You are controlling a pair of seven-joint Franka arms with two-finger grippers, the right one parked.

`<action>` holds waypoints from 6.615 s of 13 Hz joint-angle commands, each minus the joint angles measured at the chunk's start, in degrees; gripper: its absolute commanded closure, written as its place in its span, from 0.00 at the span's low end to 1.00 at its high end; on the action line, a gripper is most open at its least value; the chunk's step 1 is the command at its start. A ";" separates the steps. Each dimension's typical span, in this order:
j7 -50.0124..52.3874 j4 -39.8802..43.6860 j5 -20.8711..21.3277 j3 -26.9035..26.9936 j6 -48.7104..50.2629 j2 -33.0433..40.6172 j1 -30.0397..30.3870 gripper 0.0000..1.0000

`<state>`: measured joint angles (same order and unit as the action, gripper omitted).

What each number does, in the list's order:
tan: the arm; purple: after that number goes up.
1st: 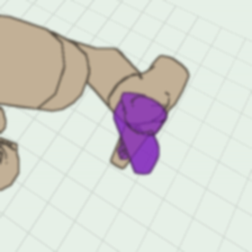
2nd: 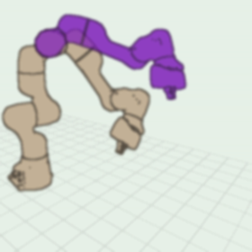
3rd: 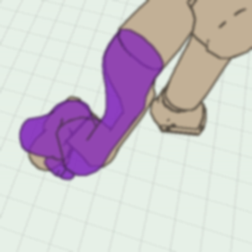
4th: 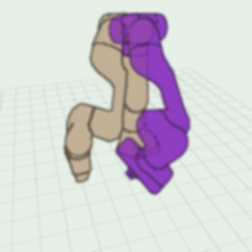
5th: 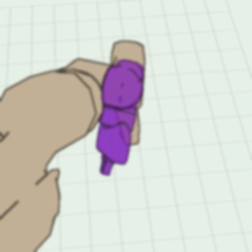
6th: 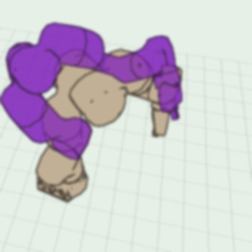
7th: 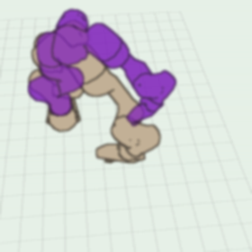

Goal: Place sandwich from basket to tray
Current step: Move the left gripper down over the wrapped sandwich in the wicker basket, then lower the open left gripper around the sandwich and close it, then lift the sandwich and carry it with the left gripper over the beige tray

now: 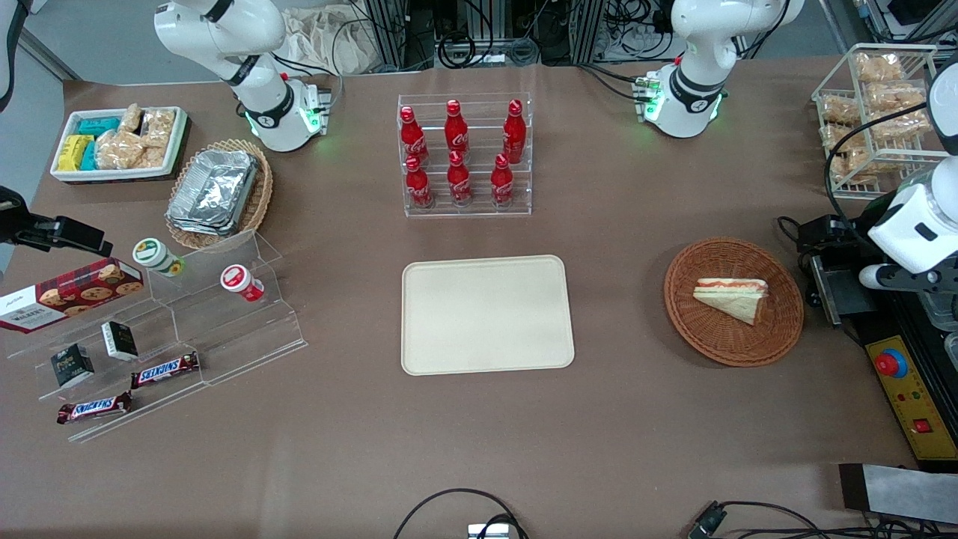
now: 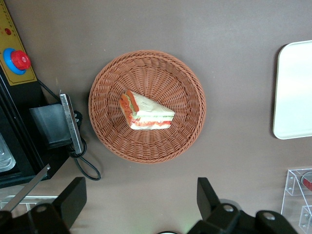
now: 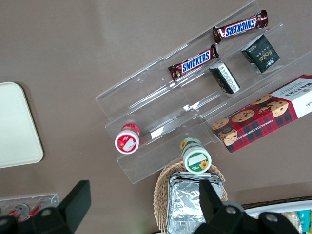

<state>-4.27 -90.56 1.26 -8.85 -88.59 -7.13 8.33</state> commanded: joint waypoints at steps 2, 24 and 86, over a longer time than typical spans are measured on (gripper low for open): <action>-0.13 2.75 -0.90 0.07 1.05 -3.22 -0.33 0.00; 57.07 -26.25 0.06 3.23 -40.34 -11.49 0.11 0.00; 54.10 10.49 15.97 -14.35 -28.40 -40.76 -26.25 1.00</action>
<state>48.72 -82.27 16.03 -23.26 -116.82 -46.43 -17.38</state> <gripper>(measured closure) 0.793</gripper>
